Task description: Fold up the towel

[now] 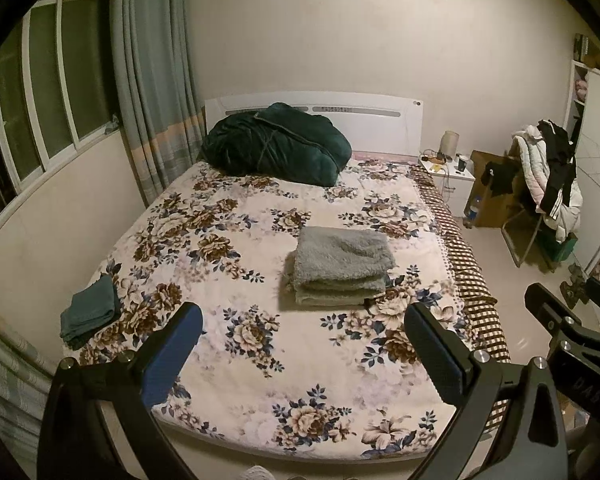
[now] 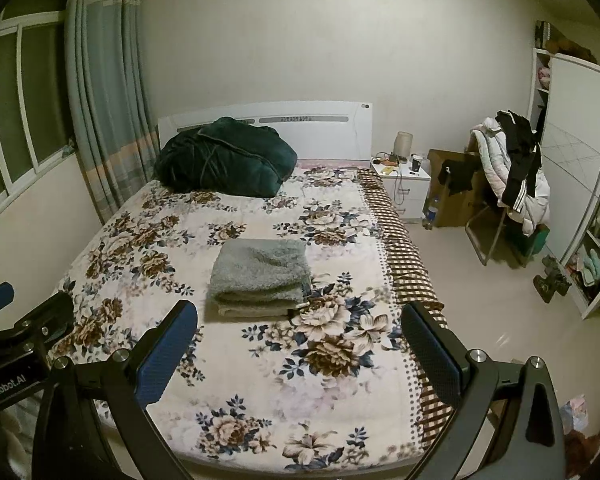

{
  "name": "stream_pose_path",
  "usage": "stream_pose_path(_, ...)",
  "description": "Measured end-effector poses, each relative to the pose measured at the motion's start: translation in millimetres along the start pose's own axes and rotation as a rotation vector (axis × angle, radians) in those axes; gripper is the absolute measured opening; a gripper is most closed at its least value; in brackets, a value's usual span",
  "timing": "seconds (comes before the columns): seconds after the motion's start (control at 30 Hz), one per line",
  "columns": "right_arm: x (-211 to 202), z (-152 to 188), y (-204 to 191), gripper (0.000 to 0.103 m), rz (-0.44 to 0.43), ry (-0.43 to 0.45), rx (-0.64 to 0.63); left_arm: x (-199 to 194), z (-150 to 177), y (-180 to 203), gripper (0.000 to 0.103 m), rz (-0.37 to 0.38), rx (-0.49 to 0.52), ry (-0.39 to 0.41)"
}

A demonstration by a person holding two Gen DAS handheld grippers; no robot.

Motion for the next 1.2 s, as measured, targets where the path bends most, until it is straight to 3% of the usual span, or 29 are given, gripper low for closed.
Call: stream_pose_path(1.2, 0.5, -0.6, 3.5, 0.103, -0.001, 0.002, 0.003, -3.1, 0.2, -4.8, 0.103, -0.01, -0.012, 0.002)
Point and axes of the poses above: each gripper's, at about its wrist camera, not at the fingertips, and x roughly the way its jaws point, y to its right, z to its underside, the point moved 4 cm from there along x, roughly the way its jaws point
